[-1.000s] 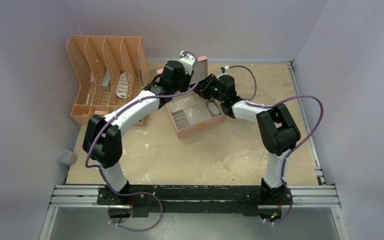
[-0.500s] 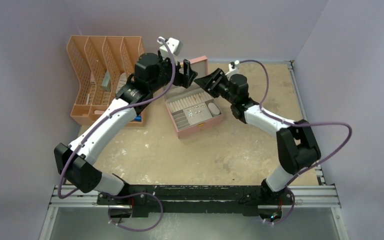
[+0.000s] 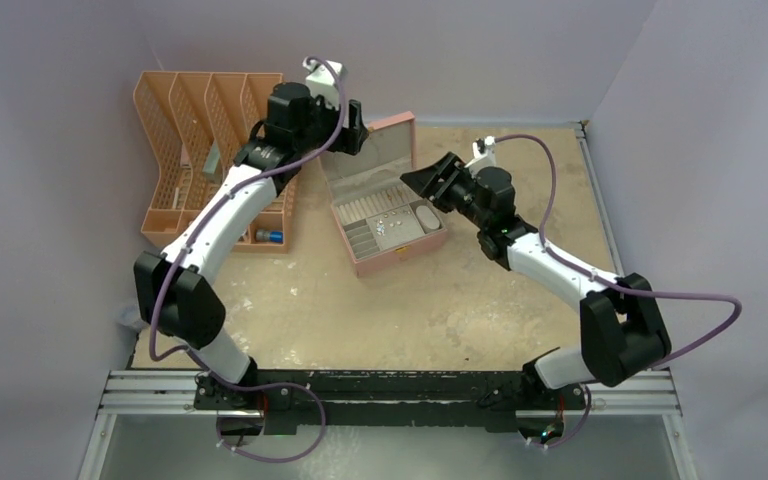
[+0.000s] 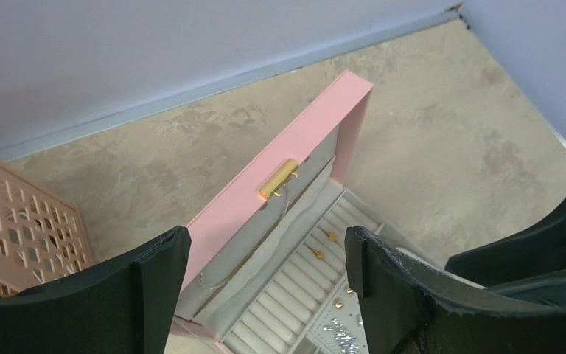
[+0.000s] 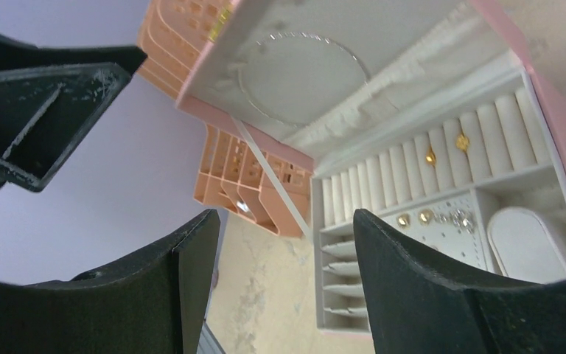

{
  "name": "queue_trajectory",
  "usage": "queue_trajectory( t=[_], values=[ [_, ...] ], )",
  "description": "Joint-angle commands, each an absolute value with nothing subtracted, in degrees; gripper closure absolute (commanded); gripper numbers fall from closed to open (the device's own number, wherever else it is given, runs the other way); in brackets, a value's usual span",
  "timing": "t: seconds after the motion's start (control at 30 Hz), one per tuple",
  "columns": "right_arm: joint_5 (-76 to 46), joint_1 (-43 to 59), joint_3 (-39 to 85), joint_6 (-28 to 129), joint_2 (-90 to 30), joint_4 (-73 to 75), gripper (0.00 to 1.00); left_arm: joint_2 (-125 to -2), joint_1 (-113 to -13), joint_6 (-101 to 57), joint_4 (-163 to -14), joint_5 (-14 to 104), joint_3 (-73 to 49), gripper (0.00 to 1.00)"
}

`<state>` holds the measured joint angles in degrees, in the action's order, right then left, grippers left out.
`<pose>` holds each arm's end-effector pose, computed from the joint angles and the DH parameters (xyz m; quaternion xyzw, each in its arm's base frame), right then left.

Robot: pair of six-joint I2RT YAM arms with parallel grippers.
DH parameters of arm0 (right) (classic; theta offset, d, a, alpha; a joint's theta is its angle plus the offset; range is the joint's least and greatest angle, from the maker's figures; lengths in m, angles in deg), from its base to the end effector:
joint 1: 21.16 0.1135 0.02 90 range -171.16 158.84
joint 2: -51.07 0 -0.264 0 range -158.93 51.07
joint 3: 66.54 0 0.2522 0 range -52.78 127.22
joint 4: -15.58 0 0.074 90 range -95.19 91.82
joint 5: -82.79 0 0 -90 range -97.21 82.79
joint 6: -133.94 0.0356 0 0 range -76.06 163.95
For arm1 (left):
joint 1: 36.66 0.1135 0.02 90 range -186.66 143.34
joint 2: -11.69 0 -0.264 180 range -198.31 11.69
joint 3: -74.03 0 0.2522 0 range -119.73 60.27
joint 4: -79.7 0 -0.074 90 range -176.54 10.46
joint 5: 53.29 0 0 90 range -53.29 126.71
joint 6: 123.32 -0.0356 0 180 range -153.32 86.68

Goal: Organize the mixed jewelry

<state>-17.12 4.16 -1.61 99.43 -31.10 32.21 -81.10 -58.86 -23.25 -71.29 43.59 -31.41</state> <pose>0.2993 0.1484 0.2991 0.1257 0.6996 0.5009 0.4938 0.3538 -0.1490 0.4016 0.1202 0.7908 -0.2124 0.5613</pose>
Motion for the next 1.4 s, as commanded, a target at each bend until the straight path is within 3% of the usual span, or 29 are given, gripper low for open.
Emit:
queue_trajectory(
  t=[0.0, 0.47, 0.6, 0.8, 1.2, 1.37],
  values=[
    [-19.6, 4.0, -3.9, 99.6, -28.2, 34.2, 0.30, -83.0, -58.8, -32.6, -74.5, 47.8, -34.8, 0.23],
    [-22.9, 4.7, -7.8, 100.7, -26.3, 32.8, 0.34, -93.1, -58.8, -36.9, -69.9, 47.9, -40.3, 0.22],
    [-23.3, 4.6, -7.5, 101.0, -26.2, 32.1, 0.36, -91.7, -58.8, -35.5, -69.8, 50.5, -38.6, 0.29],
    [-23.0, 4.6, -7.6, 101.4, -26.0, 31.6, 0.38, -89.3, -58.9, -34.2, -68.4, 51.8, -36.6, 0.49],
    [-15.7, 4.6, -8.0, 100.2, -22.3, 26.1, 0.40, -80.6, -59.1, -27.4, -66.4, 62.5, -26.8, 0.41],
    [-13.0, 4.6, -8.9, 99.8, -20.9, 22.9, 0.41, -75.5, -59.5, -19.7, -72.1, 60.2, -14.1, 0.41]
  ],
)
